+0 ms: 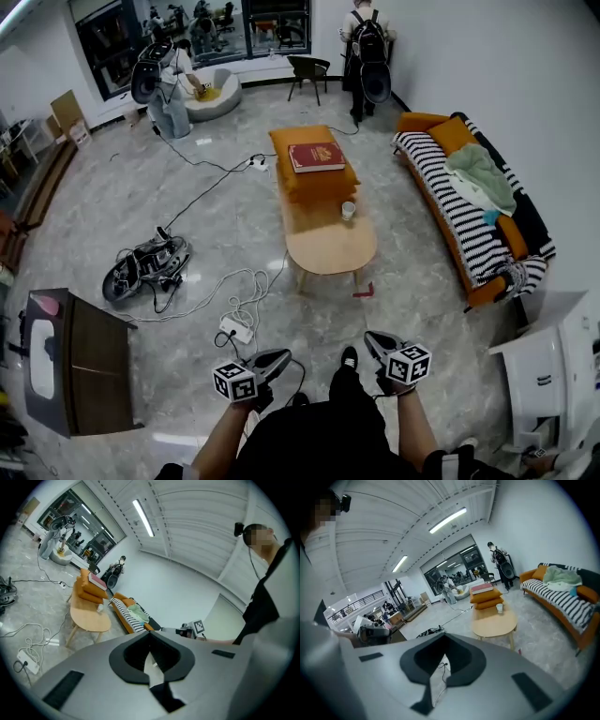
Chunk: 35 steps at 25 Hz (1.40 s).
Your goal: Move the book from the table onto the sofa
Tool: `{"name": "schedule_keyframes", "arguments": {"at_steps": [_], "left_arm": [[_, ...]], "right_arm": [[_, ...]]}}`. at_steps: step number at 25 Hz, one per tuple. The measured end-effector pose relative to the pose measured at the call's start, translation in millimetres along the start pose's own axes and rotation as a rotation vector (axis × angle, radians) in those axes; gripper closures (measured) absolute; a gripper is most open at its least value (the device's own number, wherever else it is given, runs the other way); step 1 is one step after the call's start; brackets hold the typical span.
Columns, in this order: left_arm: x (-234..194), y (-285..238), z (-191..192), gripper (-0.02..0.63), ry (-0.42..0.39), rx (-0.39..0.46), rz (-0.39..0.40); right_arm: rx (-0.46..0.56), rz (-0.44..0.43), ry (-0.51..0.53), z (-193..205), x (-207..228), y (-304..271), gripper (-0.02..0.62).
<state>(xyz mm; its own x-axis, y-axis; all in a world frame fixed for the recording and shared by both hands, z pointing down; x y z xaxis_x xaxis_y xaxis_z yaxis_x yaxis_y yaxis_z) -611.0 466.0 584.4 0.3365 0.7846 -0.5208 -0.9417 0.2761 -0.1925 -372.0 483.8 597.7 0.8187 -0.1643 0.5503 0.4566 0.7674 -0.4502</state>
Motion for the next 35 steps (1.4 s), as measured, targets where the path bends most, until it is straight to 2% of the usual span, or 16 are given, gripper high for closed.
{"name": "schedule_keyframes", "arguments": {"at_steps": [8,14,20,24,29,35], "left_arm": [[-27,-62,-27,0.595,-0.019,-0.031,-0.030],[-40,-125,-67,0.595,-0.006,0.015,-0.063],[-44,-176,-89,0.595,0.011,0.069,-0.114],[-42,-199,-86,0.595,0.015,0.063,-0.143],[-44,-216,-85,0.595,0.013,0.035,-0.139],[-68,-237,-102,0.595,0.019,0.043,-0.152]], "right_arm": [[-0.037,-0.022,-0.005,-44,50,-33,0.589],[-0.112,-0.104,0.054,-93,87,-55,0.589],[-0.160,-0.187,0.107,-142,122,-74,0.589],[-0.191,-0.209,0.152,-157,141,-87,0.589],[-0.184,-0.228,0.133,-162,146,-84,0.589],[-0.220,-0.178,0.098,-158,176,-74,0.589]]}}
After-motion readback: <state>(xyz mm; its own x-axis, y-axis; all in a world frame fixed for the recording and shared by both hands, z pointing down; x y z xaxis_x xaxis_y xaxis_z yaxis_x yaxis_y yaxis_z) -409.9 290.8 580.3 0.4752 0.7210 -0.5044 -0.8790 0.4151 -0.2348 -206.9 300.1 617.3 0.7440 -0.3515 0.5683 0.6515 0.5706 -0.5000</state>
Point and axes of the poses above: the fingertips, and each gripper's own axes: y backward along the fingers, x to its right, z out of its underside, the point moved 2 cm from there along y, backward along the fingers, and after that the axes turned 10 degrees about -y, right-handed, at the moved point
